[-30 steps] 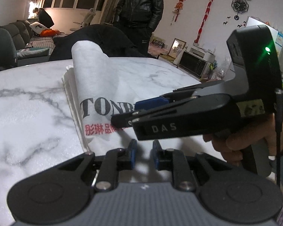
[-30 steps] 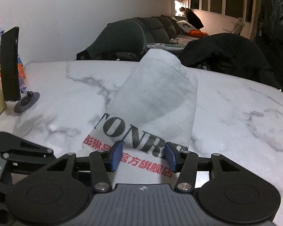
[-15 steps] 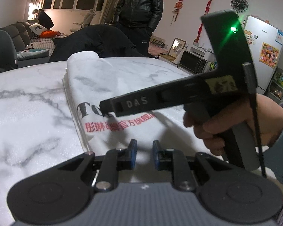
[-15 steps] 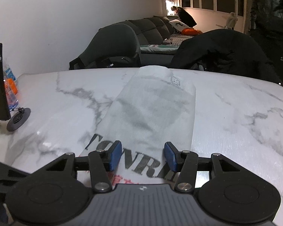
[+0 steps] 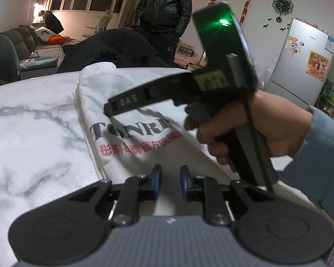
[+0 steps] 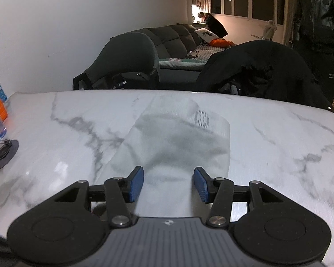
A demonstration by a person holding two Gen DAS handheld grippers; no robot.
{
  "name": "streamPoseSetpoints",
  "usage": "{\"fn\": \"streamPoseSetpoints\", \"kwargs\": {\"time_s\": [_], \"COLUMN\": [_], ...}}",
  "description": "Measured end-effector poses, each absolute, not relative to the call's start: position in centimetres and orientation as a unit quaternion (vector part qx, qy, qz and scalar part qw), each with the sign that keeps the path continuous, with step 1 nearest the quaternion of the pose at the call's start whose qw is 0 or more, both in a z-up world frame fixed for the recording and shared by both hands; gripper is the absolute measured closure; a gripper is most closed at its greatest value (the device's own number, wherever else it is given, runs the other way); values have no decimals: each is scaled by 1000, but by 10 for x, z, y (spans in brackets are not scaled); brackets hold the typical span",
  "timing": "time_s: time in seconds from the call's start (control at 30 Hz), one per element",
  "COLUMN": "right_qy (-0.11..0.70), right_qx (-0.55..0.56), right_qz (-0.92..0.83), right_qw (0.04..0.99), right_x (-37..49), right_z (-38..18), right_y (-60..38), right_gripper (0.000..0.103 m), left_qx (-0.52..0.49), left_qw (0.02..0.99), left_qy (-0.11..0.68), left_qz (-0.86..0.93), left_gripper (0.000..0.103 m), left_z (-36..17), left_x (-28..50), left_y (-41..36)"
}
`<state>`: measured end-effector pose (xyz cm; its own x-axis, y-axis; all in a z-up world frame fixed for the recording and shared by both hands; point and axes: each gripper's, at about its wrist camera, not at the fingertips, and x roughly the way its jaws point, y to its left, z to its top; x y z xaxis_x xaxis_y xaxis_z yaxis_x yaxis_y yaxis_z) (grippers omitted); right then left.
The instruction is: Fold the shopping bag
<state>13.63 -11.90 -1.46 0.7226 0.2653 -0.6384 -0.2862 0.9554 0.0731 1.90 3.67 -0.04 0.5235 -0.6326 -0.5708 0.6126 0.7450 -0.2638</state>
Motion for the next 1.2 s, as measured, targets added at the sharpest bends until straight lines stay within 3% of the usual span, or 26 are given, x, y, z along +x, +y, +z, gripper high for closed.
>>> {"fn": "streamPoseSetpoints", "kwargs": {"time_s": [0.73, 1.2], "right_qy": [314, 334], "right_qx": [-37, 69], "right_qz": [151, 174], "right_qw": [937, 924], "right_x": [200, 88], "right_z": [-20, 9], "right_y": [-117, -196], "right_gripper": [48, 48], "left_qx": [22, -39], "left_qw": [882, 891], "left_qy": [324, 327], "left_qz": [-342, -311], "left_gripper": [87, 81], "left_z": [0, 8], "left_x": [8, 6], "left_y": [26, 42]}}
